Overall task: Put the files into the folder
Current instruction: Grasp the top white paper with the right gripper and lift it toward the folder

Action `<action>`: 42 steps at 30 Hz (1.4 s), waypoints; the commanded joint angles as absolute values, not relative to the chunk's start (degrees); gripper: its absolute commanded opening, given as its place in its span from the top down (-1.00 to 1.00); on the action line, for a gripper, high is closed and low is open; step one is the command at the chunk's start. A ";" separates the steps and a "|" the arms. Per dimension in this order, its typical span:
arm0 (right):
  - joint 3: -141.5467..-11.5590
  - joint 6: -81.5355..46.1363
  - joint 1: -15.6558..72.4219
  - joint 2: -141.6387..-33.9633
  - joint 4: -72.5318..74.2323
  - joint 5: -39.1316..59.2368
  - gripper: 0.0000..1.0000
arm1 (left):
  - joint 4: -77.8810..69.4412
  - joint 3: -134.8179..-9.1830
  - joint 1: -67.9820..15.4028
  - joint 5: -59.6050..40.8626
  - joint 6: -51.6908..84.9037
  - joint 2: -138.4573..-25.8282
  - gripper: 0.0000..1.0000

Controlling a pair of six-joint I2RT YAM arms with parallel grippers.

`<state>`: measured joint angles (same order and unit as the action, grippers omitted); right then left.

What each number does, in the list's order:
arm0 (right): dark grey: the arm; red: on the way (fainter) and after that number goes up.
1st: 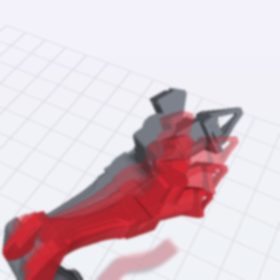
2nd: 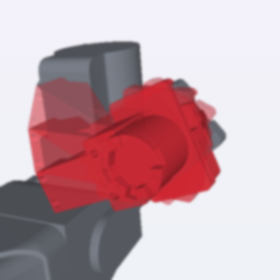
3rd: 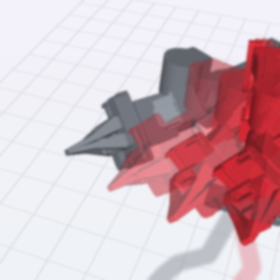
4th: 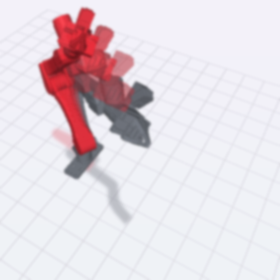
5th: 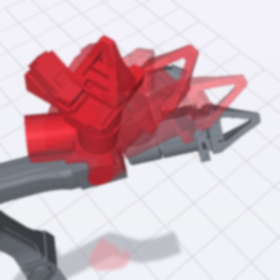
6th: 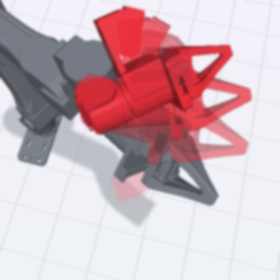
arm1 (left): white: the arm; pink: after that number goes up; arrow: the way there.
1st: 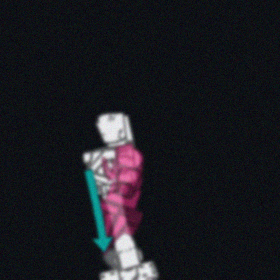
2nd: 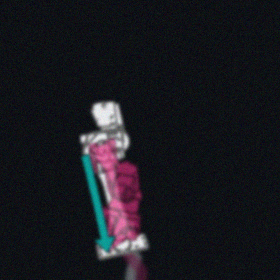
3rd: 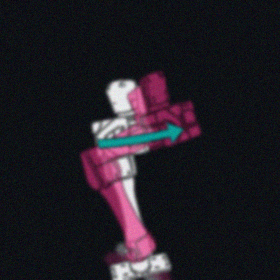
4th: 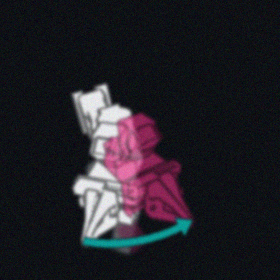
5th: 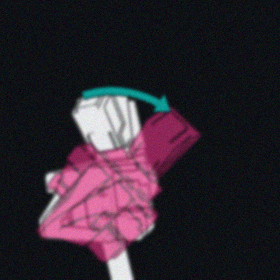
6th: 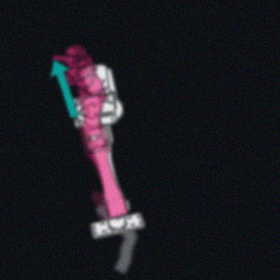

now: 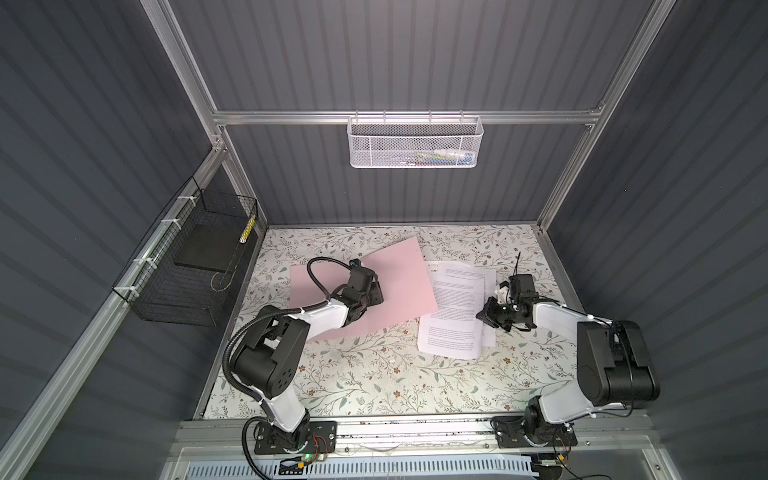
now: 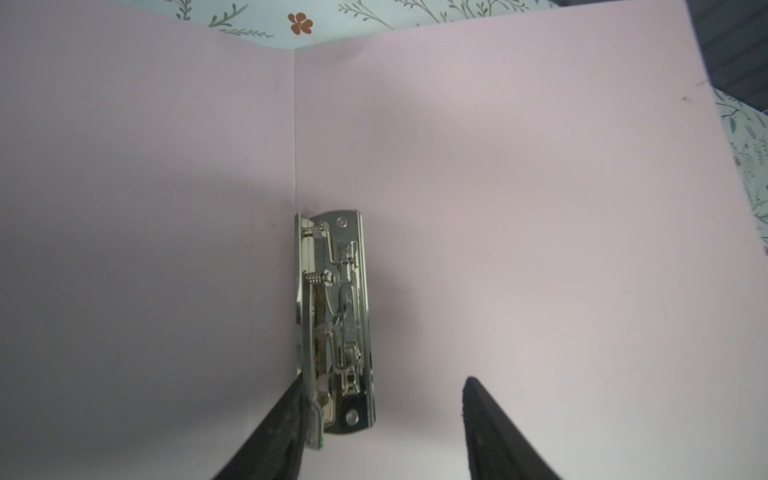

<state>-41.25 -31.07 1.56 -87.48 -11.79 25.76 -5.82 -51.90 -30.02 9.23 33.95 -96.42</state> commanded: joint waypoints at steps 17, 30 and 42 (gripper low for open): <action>-77.15 -27.57 21.10 -72.42 -31.49 17.16 1.00 | 17.03 -50.58 -19.96 5.55 29.50 -66.43 -0.29; -92.60 -30.79 30.30 -96.59 -18.68 24.52 1.00 | 12.96 -44.46 -16.14 3.24 31.57 -61.43 -0.42; -97.16 -36.96 33.32 -118.15 3.69 31.59 1.00 | 6.01 -43.33 -5.25 -12.27 35.01 -63.36 -0.59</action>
